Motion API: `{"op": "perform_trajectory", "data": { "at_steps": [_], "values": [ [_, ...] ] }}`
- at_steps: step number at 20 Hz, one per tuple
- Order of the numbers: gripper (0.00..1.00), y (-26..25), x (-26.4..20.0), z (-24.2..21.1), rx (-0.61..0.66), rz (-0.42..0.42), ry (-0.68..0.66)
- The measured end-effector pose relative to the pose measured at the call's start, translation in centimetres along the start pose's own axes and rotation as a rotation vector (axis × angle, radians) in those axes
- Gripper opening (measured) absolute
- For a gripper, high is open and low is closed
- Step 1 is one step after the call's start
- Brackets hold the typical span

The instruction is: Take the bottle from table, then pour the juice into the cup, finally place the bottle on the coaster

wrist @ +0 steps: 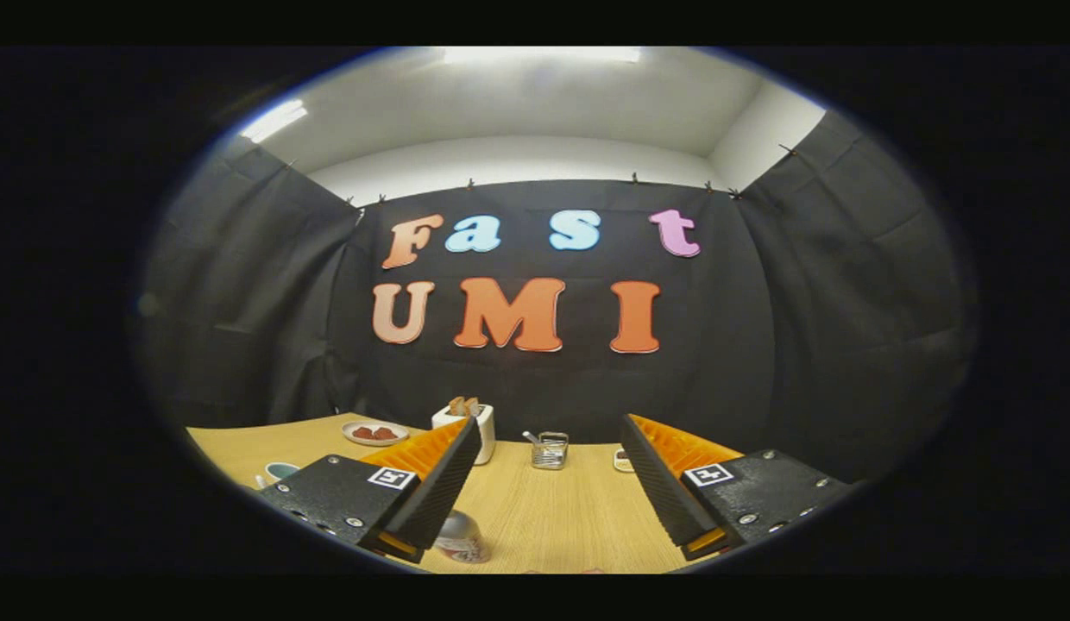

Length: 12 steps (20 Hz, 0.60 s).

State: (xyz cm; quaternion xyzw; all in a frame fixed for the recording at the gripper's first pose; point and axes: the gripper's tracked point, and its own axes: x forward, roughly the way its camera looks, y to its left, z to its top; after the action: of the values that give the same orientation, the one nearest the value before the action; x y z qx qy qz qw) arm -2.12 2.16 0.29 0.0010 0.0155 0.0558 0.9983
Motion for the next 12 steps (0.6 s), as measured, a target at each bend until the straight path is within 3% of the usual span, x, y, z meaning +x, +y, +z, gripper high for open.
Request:
{"op": "perform_trajectory", "data": {
  "at_steps": [9, 12],
  "values": [
    [0.97, 6.4, -1.6, -6.9, 0.007, 0.187, 0.093],
    [0.97, 7.6, -1.7, -9.7, 0.025, 0.213, 0.144]
  ]
}}
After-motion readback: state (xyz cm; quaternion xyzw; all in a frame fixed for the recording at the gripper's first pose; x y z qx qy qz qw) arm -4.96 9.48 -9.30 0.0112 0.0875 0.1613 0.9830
